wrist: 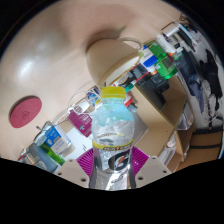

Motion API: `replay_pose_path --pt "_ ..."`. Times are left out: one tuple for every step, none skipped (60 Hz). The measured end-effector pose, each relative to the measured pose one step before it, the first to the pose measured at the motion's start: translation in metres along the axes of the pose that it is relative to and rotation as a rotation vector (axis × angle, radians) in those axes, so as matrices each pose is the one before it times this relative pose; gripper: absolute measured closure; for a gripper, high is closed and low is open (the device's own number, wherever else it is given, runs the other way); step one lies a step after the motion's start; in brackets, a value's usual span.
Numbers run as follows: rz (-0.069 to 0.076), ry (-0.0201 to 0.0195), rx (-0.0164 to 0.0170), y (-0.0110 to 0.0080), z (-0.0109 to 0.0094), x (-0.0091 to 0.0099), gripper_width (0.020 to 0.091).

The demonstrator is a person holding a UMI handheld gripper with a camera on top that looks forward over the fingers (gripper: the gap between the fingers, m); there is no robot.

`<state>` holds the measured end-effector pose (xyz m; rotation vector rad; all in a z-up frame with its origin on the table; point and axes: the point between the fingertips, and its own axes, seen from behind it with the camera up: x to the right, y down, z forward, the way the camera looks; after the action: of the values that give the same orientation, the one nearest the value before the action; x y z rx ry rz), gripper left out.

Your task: Pour water

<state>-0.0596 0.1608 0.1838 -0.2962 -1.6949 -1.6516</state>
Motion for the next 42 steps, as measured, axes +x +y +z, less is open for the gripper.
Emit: replay_pose_path --pt "0.0023 0.00134 -0.00025 0.0002 0.00048 0.00085 0.0642" --pt "0.0022 -0.00161 0.00153 -0.00066 -0.00065 0.00109 0.0641" --pt "0.0043 -0.0007 -0.00008 0.00009 0.00099 0.00041 0.064" --pt "0.0041 -0.00163 -0.00099 -0.00007 0.00057 0.00012 0.064" --pt "0.0025 -0.00234 -0.00055 0.00001 0.00006 0.00002 0.064" --pt "0.0008 -0.00099 -0.00069 0.00014 -0.00011 0.00014 0.0639" --pt "0.0011 0.00055 -0.00045 0.0005 0.00013 0.00016 0.0639" --pt "0.0007 0.00141 -0.00025 0.00032 -0.00014 0.00067 0.064" --pt "0.0018 0.00193 0.0007 0.00041 -0.00005 0.0009 0.0639" --pt "0.0037 0.00268 0.00064 0.00079 -0.00015 0.0014 0.0642" --pt "0.0068 0.00275 -0.00004 0.00088 -0.00003 0.00153 0.0643" --pt "0.0103 0.00276 -0.00087 0.00147 -0.00008 0.00157 0.0641" --pt "0.0154 0.00271 -0.00085 0.00174 -0.0003 0.00157 0.064" --pt "0.021 0.00265 0.00021 0.00156 -0.00004 0.00216 0.064" --pt "0.0288 0.00405 -0.00046 0.00216 0.00017 0.00236 0.064" --pt "0.0371 0.00045 0.00227 0.00348 -0.00028 0.0021 0.0641" --pt "0.0496 0.00528 -0.0063 0.00365 0.0004 0.00322 0.0642" --pt "0.06 0.00425 -0.01004 0.00451 0.00037 0.00324 0.0641" --pt "0.0688 0.00139 -0.01184 0.00488 -0.00009 0.00345 0.0642" --pt "0.0769 -0.0009 -0.01035 0.00455 -0.00039 0.00326 0.0642" --pt "0.0832 -0.00332 -0.00824 0.00381 -0.00043 0.00278 0.0642" --pt "0.0887 -0.00371 -0.00743 0.00361 -0.00041 0.00287 0.0642" --pt "0.0937 -0.00287 -0.00801 0.00366 -0.00051 0.00281 0.0642" --pt "0.0965 0.01377 -0.00452 0.00471 -0.00483 0.00129 0.0643" --pt "0.0989 0.00601 -0.01575 0.00368 -0.00049 0.00179 0.0644" --pt "0.0889 -0.02332 -0.01193 0.0056 0.00203 0.00815 0.0641" --pt "0.1002 0.00135 -0.01718 0.00589 -0.0011 0.00205 0.0639" --pt "0.0983 -0.0007 -0.01806 0.0066 -0.00099 0.00142 0.0642" --pt "0.096 -0.00489 -0.01898 0.00683 -0.00036 0.00025 0.0641" --pt "0.0938 -0.01048 -0.01832 0.00712 -0.00079 -0.00156 0.0639" --pt "0.0963 -0.01579 -0.01548 0.00673 -0.00093 -0.00277 0.0639" --pt "0.0998 -0.01884 -0.01053 0.00625 -0.00029 -0.00385 0.0639" --pt "0.1015 -0.01986 -0.00935 0.00557 -0.00049 -0.00396 0.0639" --pt "0.1116 -0.00249 -0.00016 0.00929 -0.00236 -0.00678 0.0641" --pt "0.0949 -0.01974 -0.01801 0.00876 -0.00038 -0.00512 0.0641" --pt "0.0679 -0.03691 -0.03363 0.00289 -0.00038 0.00645 0.0642" --pt "0.0795 -0.02022 -0.02099 0.00886 -0.00104 -0.00316 0.0639" --pt "0.0734 -0.02015 -0.01665 0.0083 -0.00049 -0.00298 0.0639" --pt "0.0631 -0.02017 -0.01348 0.00507 -0.00015 -0.00074 0.0637" --pt "0.0578 -0.01576 -0.00432 0.0051 -0.00016 -0.00115 0.0638" --pt "0.0474 -0.01246 -0.00281 0.00292 0.00001 0.00065 0.0637" --pt "0.0339 -0.00769 -0.00451 0.00357 0.00031 0.00273 0.0639"
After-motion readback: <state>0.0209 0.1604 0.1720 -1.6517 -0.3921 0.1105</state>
